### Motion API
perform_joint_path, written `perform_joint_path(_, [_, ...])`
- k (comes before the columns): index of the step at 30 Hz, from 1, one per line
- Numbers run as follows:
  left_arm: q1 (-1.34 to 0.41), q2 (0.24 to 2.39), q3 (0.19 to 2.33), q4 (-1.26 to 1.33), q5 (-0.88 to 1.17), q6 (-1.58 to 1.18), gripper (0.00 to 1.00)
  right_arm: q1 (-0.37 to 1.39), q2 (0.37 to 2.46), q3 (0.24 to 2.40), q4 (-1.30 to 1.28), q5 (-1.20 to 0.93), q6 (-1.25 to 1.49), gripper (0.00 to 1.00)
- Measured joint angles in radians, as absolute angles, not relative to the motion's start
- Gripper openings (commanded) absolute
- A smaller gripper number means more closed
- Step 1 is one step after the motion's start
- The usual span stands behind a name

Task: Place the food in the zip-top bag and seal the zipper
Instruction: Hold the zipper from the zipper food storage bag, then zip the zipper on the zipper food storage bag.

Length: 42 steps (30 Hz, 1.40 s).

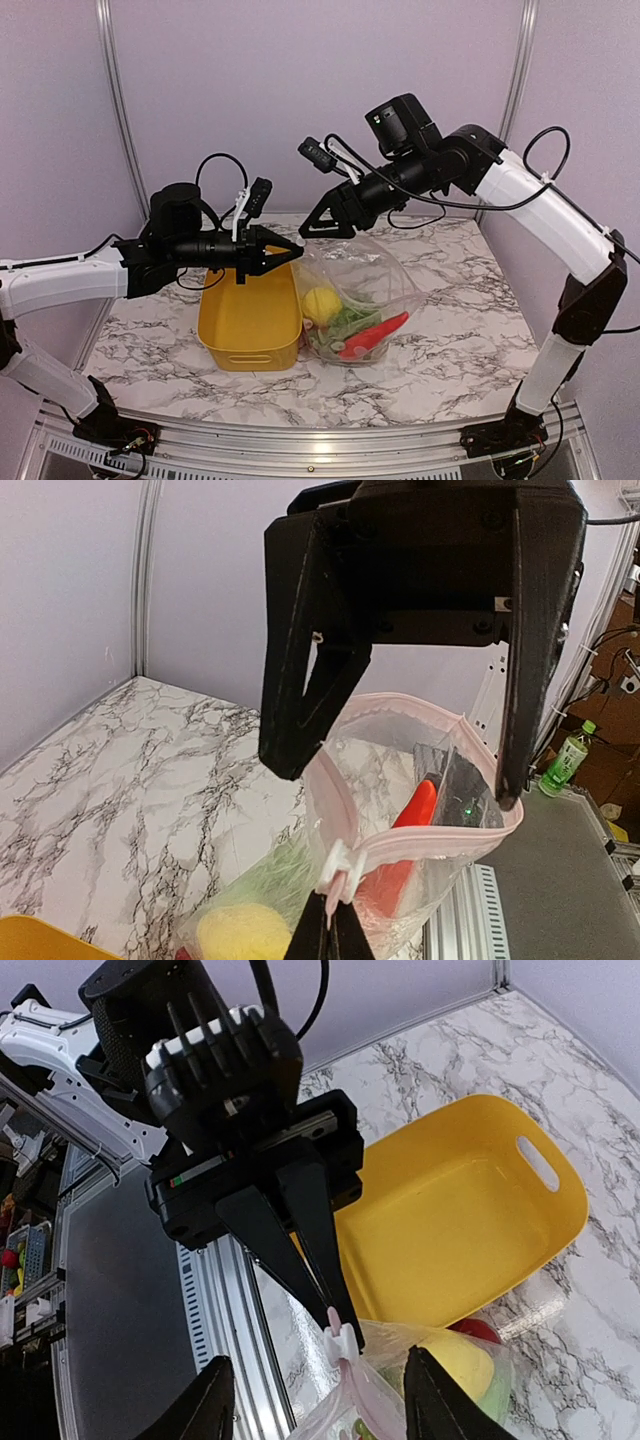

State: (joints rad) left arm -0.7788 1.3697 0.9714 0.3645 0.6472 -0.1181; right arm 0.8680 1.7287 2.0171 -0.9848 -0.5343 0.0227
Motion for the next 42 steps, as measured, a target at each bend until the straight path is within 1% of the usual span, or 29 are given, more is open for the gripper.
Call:
perform_joint_path(3, [-0.779,1.369,0.971,0.364,0.647,-0.129,0.00,0.888,1.737,2.017,-0.984,-0.534,0.018,0.51])
perform_joint_path(4, [-0.779,1.369,0.970,0.365,0.647,-0.135,0.00,0.892,1.739,2.017,-0.985,-0.532,0.016,0.49])
perform_joint_path(6, [-0.779,1.368,0.968,0.368,0.647,-0.147,0.00,0.895,1.744,2.017,-0.985,-0.522,0.012,0.41])
perform_joint_path(8, [-0.779,1.368,0.968,0.368,0.648,-0.157,0.00,0.898,1.748,2.017,-0.985,-0.507,0.009,0.37])
perform_joint_path(22, [-0.779,1.368,0.968,0.368,0.663,-0.185,0.00,0.908,1.763,2.017,-0.989,-0.443,0.007,0.36])
perform_joint_path(26, [-0.779,1.368,0.968,0.368,0.662,-0.193,0.00,0.918,1.773,2.017,-0.990,-0.441,0.006,0.30])
perform_joint_path(34, [-0.779,1.368,0.968,0.368,0.657,-0.196,0.00,0.923,1.774,2.017,-1.002,-0.429,0.003,0.15])
perform_joint_path(42, [-0.778,1.368,0.968,0.368,0.648,-0.199,0.00,0.924,1.774,2.017,-1.005,-0.417,0.003,0.06])
